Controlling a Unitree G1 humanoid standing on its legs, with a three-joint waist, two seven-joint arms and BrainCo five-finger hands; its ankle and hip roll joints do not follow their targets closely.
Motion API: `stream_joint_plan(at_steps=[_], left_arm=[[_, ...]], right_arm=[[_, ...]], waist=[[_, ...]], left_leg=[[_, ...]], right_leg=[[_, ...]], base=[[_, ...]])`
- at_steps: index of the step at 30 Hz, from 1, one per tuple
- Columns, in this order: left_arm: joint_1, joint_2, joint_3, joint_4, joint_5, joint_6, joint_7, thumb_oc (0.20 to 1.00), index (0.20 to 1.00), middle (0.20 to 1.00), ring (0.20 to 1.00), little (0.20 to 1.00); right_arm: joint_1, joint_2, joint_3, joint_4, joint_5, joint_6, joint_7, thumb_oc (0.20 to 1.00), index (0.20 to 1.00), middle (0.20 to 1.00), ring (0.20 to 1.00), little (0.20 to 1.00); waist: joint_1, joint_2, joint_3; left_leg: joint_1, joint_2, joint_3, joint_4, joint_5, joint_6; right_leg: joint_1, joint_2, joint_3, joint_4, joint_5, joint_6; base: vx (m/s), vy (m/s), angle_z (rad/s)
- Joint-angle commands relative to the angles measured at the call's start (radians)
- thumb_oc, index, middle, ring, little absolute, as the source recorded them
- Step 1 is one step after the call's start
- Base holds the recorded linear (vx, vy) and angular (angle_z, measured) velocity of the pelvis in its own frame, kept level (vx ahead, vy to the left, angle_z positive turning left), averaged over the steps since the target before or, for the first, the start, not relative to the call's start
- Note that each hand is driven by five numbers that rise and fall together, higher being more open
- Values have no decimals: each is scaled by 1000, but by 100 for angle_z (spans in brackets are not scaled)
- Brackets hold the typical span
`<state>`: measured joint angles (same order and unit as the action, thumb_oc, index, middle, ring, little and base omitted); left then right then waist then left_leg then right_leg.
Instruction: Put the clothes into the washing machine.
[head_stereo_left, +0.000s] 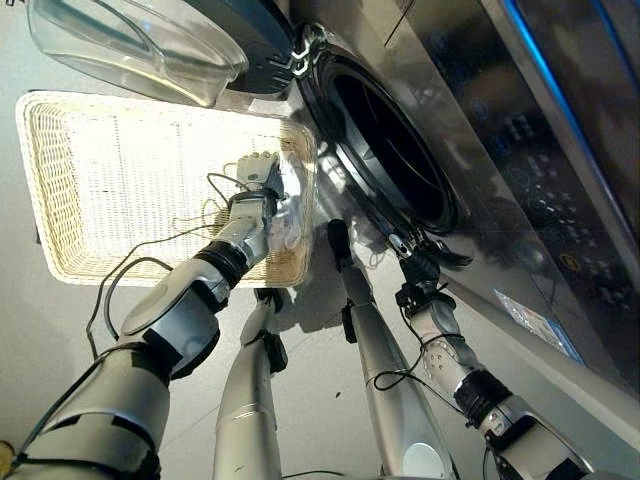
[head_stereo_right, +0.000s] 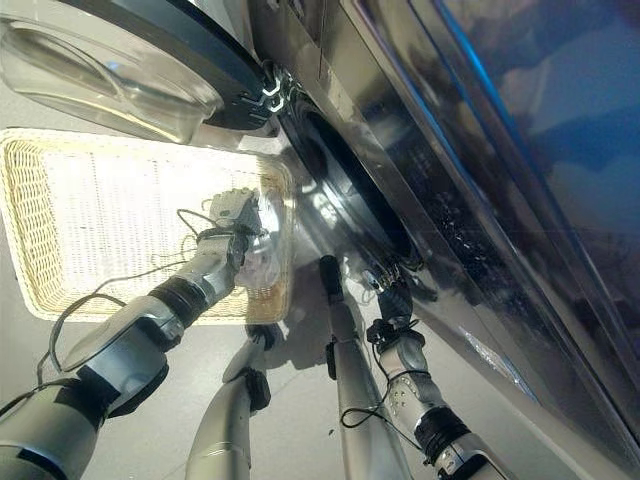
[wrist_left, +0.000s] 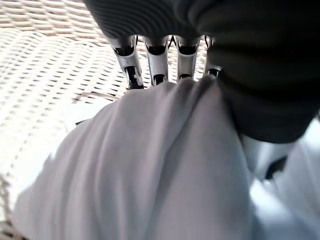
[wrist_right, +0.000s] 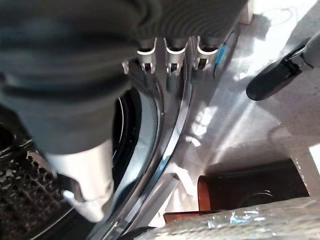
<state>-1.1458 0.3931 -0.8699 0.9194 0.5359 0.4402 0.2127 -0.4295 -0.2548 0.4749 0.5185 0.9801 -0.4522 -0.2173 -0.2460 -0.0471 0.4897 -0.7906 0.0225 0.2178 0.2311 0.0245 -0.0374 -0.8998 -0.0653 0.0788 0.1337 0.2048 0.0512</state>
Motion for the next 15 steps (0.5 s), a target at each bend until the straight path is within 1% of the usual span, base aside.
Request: stream_joint_plan(at_steps=[1,3,4,6,7,9,12,14,15], left_arm=[[146,-36,-54,111,152,57,-244,200,200,200,200,200],[149,-37,-66,118,224,58,-283,200,200,200,200,200],[152,-38,-75,116,291,65,-330,200,200,200,200,200],[162,-42,-91,114,371,78,-386,200,200,200,200,200],[163,-43,-93,113,382,80,-394,200,200,200,200,200],[179,-44,-108,101,419,103,-432,200,200,200,200,200],[192,-42,-115,96,397,114,-417,200,200,200,200,200],[197,-38,-115,93,345,119,-383,200,200,200,200,200],[202,-35,-111,86,271,123,-341,200,200,200,200,200]], right_arm=[[-20,-20,9,-59,15,-44,6,1000,1000,1000,1000,1000],[-24,-19,12,-55,22,-48,10,1000,1000,1000,1000,1000],[-28,-17,16,-53,24,-52,7,1000,1000,1000,1000,1000],[-32,-14,24,-49,30,-58,3,1000,1000,1000,1000,1000],[-33,-13,25,-48,31,-59,2,1000,1000,1000,1000,1000],[-36,-5,34,-42,35,-68,-4,1000,1000,1000,1000,1000],[-41,7,46,-37,33,-77,-21,1000,1000,1000,1000,1000],[-43,12,48,-37,33,-80,-29,1000,1000,1000,1000,1000],[-42,14,50,-38,35,-82,-32,1000,1000,1000,1000,1000]], waist=[[-7,21,30],[-4,21,30],[-1,21,30],[5,21,30],[6,22,30],[16,24,30],[28,27,30],[34,29,30],[38,31,30]], left_leg=[[-17,-56,15,-19,35,-12],[-16,-56,10,-23,38,-13],[-16,-57,6,-26,41,-15],[-14,-58,-1,-31,43,-17],[-13,-58,-2,-32,43,-17],[-7,-59,-14,-41,47,-18],[4,-61,-26,-50,52,-20],[7,-61,-32,-52,53,-20],[12,-62,-37,-57,55,-19]], right_leg=[[21,66,-60,20,-57,37],[23,65,-63,18,-57,38],[24,64,-64,16,-57,38],[29,63,-68,14,-57,38],[29,63,-69,14,-57,39],[41,60,-77,11,-57,40],[56,58,-86,10,-59,40],[61,56,-90,10,-60,40],[66,56,-91,11,-61,40]], base=[[0,0,0],[0,0,0],[0,0,0],[0,0,0],[0,0,0],[-18,-41,0],[-16,-26,0],[-12,-11,2],[-18,-13,8]])
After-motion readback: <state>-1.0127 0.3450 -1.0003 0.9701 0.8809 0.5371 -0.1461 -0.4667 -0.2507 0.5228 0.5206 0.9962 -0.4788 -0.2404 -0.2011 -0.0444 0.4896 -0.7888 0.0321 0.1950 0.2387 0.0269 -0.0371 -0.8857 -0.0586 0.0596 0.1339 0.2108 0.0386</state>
